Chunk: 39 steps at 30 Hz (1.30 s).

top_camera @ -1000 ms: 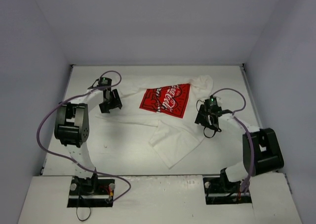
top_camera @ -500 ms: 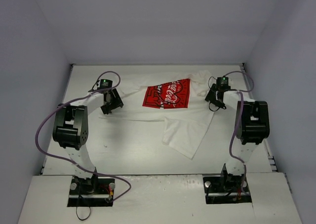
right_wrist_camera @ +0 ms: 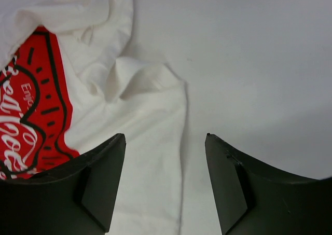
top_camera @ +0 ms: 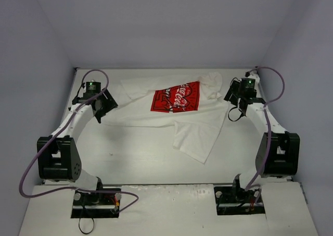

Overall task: Fold and stack the t-shirts
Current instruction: Flatten out the tshirt

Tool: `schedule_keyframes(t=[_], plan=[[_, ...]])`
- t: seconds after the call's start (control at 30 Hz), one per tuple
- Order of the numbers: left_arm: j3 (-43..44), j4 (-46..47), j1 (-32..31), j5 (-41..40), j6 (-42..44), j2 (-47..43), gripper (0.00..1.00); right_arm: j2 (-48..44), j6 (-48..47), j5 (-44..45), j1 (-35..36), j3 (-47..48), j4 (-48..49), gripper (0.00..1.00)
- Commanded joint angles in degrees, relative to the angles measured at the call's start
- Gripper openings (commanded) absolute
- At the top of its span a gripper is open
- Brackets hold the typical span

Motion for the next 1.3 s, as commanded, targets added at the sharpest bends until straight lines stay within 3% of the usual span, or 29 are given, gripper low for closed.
schedule_keyframes(t=[0.0,0.37,0.67,0.87,0.93,1.0,1.27], plan=[[-5.6,2.0,5.0,1.5,-2.9,3.3,0.61,-8.7,3.7,-0.4,-0.3,-8.5,-0.5,0.6],[-4.4,7.9,8.4,3.1,-0.1,10.5,0.61,-18.0,4.3,-4.8,-0.3,-21.1,-0.6,0.65],[-6.6,5.5,8.7,1.7,0.0,12.1,0.57,-19.8,6.1,-5.6,-0.3,-25.6,-0.7,0.68],[-7.5,6.0,8.3,2.5,0.3,13.3,0.37,-18.6,9.0,-5.2,-0.2,-27.7,-1.2,0.73],[-7.7,6.5,8.3,2.7,0.8,12.6,0.23,-17.7,9.5,-5.2,0.0,-28.2,-1.2,0.76],[-7.8,7.5,8.3,3.0,1.0,11.9,0.02,-15.4,8.8,-4.9,0.5,-27.7,-1.0,0.77],[-7.3,8.4,8.2,5.2,1.0,10.8,0.0,-8.8,7.8,-5.2,5.7,-23.9,-0.3,0.76]])
